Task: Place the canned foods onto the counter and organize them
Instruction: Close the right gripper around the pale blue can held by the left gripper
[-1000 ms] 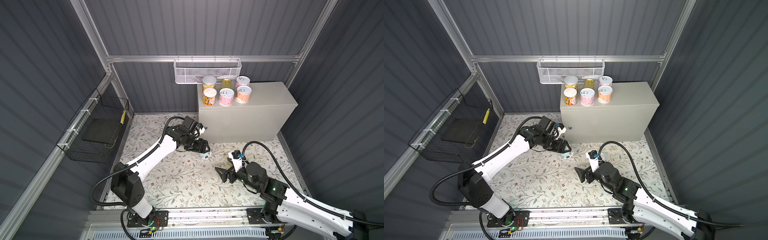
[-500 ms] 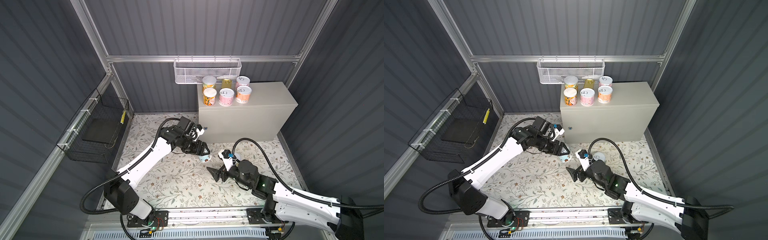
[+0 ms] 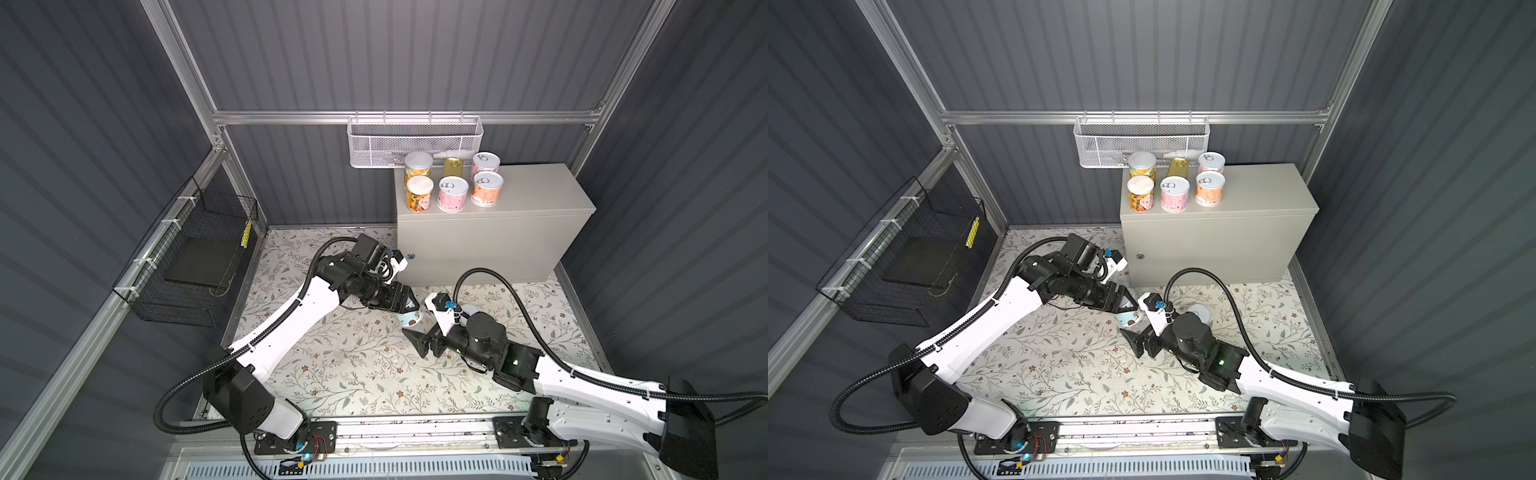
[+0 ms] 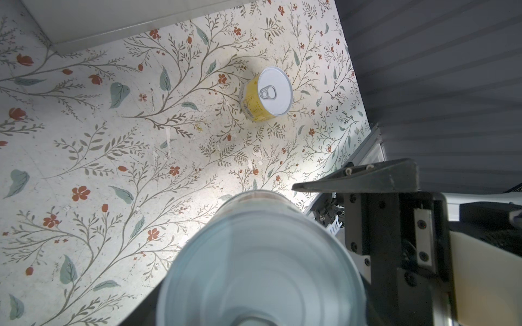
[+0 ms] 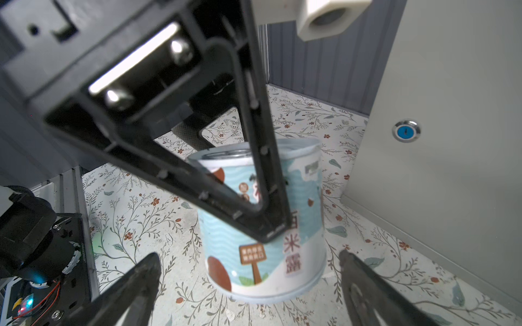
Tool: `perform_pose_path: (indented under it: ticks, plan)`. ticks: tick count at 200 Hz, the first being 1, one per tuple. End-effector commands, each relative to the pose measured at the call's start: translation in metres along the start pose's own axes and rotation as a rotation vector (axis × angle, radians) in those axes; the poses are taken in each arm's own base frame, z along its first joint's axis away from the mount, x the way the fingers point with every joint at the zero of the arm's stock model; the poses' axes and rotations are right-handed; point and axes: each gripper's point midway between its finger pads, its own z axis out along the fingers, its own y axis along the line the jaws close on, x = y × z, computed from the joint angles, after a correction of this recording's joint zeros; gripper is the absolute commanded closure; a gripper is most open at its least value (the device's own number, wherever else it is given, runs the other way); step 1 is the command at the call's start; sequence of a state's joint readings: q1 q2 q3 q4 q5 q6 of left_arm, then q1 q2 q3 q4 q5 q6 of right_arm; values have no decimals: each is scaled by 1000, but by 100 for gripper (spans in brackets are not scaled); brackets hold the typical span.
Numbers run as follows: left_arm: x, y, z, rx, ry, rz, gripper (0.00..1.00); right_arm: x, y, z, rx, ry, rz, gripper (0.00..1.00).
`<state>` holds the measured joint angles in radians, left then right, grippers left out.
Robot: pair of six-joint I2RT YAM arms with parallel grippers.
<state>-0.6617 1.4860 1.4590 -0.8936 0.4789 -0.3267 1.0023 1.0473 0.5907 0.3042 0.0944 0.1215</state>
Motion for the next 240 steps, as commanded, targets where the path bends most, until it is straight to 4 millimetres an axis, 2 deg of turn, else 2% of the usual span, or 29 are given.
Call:
perform_pose_path:
  ticks: [1, 33, 53, 57, 61, 76, 151, 210, 240]
  plan:
    - [-2, -20, -16, 74, -48, 22, 52, -22, 7, 4, -23, -56, -15, 1]
    - [0, -21, -17, 85, -58, 20, 52, -22, 9, 12, -27, -45, -19, 1]
    - [1, -24, -20, 95, -61, 27, 52, -29, 13, 12, -46, -64, -27, 1]
    - [1, -24, -20, 99, -61, 28, 52, -20, 13, 18, -45, -39, -30, 1]
    - [9, -18, -13, 94, -32, 11, 52, -21, 13, 19, -46, -40, -32, 1]
    - [12, -19, -12, 105, -22, 15, 52, -22, 14, 21, -46, -37, -38, 1]
    - [11, -22, -17, 102, -26, 34, 51, -22, 15, 31, -46, -24, -46, 1]
    - [13, -21, -19, 93, -27, 40, 51, -25, 19, 33, -58, -37, -50, 18]
    - [14, -21, -21, 88, -29, 43, 51, -25, 20, 34, -62, -44, -42, 22]
